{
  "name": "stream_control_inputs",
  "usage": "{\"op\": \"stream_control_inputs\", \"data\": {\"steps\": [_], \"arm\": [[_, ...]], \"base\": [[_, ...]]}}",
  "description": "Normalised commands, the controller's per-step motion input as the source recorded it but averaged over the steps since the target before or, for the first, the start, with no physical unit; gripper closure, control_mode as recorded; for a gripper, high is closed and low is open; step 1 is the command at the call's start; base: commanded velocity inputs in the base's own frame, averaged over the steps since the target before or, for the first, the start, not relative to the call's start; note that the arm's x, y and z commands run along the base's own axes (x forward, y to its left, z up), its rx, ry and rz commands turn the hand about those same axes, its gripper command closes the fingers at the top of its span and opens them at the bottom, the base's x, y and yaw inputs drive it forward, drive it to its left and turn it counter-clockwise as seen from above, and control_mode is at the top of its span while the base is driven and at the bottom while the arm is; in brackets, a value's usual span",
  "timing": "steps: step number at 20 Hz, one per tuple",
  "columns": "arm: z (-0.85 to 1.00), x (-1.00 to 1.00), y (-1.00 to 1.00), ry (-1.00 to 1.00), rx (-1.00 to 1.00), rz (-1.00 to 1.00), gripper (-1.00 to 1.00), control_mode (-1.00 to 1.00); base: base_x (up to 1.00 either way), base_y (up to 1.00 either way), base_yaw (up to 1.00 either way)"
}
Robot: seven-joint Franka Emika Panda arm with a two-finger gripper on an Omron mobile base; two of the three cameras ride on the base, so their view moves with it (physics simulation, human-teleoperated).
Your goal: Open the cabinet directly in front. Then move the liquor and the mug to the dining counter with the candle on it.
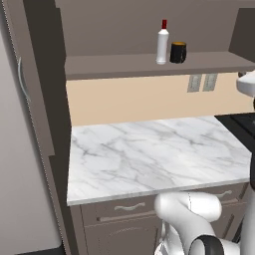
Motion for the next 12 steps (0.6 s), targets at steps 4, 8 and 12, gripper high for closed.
{"op": "stream_control_inputs", "data": {"steps": [4,8,12], "arm": [[0.0,0.08,0.0,0.0,0.21,-0.03,-1.0,-1.0],[0.0,0.01,0.0,0.0,0.2,-0.03,-1.0,-1.0],[0.0,0.06,0.0,0.0,0.15,-0.02,-1.0,-1.0]], "base": [[0.0,0.0,0.0],[0.0,0.0,0.0],[0.0,0.0,0.0]]}}
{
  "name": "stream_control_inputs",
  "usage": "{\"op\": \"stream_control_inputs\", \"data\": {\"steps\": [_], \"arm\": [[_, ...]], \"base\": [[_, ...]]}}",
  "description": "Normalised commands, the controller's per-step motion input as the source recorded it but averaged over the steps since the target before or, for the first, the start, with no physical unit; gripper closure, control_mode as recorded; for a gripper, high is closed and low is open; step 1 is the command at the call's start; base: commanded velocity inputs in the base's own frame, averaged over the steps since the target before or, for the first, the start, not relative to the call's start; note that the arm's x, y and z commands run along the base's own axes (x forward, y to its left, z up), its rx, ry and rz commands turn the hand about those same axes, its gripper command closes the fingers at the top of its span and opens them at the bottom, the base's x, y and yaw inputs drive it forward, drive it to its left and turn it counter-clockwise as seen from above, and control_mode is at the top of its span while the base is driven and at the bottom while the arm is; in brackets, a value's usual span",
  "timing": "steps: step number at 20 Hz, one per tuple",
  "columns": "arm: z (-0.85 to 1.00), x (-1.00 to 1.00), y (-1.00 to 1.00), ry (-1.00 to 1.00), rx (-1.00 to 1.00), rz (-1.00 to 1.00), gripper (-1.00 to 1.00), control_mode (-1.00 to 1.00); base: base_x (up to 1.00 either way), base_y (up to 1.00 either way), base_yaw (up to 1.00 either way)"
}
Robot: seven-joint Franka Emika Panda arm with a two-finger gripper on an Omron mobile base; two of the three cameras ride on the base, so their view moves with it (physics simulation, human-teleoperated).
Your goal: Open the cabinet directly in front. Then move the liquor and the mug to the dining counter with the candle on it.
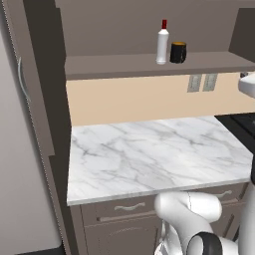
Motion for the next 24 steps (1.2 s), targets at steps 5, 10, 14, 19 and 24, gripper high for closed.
{"op": "stream_control_inputs", "data": {"steps": [5,10,14,19,24], "arm": [[0.0,0.25,0.05,0.03,0.12,-0.02,-1.0,-1.0],[0.0,0.23,0.21,0.05,0.08,-0.01,-1.0,-1.0],[0.0,0.16,0.26,0.0,0.03,0.0,-1.0,-1.0],[0.0,0.21,0.21,0.01,0.03,0.0,-1.0,-1.0],[0.0,0.36,0.08,0.03,0.06,-0.01,-1.0,-1.0]], "base": [[0.0,0.0,0.0],[0.0,0.0,0.0],[0.0,0.0,0.0],[0.0,0.0,0.0],[0.0,0.0,0.0]]}}
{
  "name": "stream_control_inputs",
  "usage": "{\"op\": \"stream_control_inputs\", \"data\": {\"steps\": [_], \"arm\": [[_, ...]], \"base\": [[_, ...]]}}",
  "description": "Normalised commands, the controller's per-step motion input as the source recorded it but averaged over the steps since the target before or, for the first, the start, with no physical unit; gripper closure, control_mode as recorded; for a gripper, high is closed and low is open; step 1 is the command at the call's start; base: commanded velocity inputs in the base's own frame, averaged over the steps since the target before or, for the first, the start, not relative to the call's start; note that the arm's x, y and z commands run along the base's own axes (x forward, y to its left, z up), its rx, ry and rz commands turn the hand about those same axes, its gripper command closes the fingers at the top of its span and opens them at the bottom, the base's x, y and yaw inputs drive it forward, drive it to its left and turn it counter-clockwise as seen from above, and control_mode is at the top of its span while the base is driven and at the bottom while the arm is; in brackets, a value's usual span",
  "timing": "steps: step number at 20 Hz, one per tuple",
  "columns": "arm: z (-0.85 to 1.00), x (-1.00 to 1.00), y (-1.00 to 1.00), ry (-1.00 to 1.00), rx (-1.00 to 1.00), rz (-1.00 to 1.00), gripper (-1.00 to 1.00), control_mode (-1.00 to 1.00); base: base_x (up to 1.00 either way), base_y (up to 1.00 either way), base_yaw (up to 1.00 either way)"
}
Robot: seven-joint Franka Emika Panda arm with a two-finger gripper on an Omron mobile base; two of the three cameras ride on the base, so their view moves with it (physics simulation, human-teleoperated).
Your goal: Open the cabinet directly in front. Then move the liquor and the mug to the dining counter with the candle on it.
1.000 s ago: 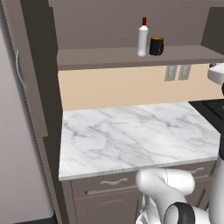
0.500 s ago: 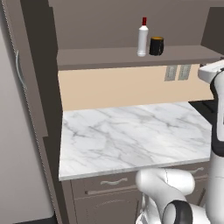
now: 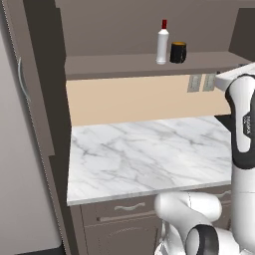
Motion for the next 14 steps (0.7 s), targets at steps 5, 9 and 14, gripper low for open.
{"op": "stream_control_inputs", "data": {"steps": [5,9,14], "arm": [[0.0,0.43,0.01,0.1,0.09,-0.01,-1.0,-1.0],[0.0,0.41,0.0,0.12,0.12,0.0,-1.0,-1.0],[0.0,0.31,0.02,0.06,0.11,0.0,-1.0,-1.0]], "base": [[0.0,0.0,0.0],[0.0,0.0,0.0],[0.0,0.0,0.0]]}}
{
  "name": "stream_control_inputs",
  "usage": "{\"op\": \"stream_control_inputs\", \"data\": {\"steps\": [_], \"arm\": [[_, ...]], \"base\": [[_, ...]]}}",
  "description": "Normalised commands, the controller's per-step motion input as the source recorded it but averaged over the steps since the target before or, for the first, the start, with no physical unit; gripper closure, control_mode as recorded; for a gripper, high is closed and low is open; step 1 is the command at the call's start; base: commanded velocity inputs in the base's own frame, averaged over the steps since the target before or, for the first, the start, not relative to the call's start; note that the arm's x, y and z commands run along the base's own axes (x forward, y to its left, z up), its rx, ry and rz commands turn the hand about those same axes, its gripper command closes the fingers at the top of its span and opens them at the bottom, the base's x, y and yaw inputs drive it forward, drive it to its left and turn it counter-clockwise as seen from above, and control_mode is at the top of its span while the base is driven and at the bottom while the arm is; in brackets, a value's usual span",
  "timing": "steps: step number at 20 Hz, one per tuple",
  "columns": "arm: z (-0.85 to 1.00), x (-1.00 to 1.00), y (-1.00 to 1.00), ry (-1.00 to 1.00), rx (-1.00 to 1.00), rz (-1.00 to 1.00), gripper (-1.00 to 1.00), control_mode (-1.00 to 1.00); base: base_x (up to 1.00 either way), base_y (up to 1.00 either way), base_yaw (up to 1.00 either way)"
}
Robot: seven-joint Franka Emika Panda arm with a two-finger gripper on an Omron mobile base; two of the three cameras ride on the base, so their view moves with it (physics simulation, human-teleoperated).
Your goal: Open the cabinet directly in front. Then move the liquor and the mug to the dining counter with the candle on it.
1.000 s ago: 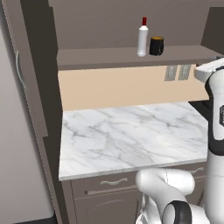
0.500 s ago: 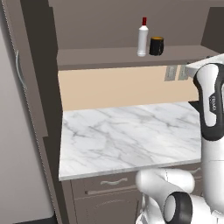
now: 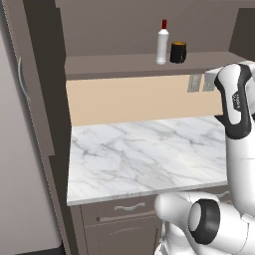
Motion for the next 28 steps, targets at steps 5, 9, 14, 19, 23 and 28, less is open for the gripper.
{"op": "stream_control_inputs", "data": {"steps": [5,9,14,19,23,28], "arm": [[0.06,0.2,0.08,0.0,0.11,0.0,-1.0,-1.0],[0.1,0.1,0.13,0.0,0.11,0.0,-1.0,-1.0],[0.07,0.12,0.14,0.0,0.1,-0.01,-1.0,-1.0],[0.11,0.18,0.13,0.0,0.07,-0.01,-1.0,-1.0],[0.18,0.14,0.11,0.0,0.04,-0.02,-1.0,-1.0],[0.18,0.13,0.02,-0.01,0.0,-0.05,-1.0,-1.0]], "base": [[0.0,0.0,0.0],[0.0,0.0,0.0],[0.0,0.0,0.0],[0.0,0.0,0.0],[0.0,0.0,0.0],[0.0,0.0,0.0]]}}
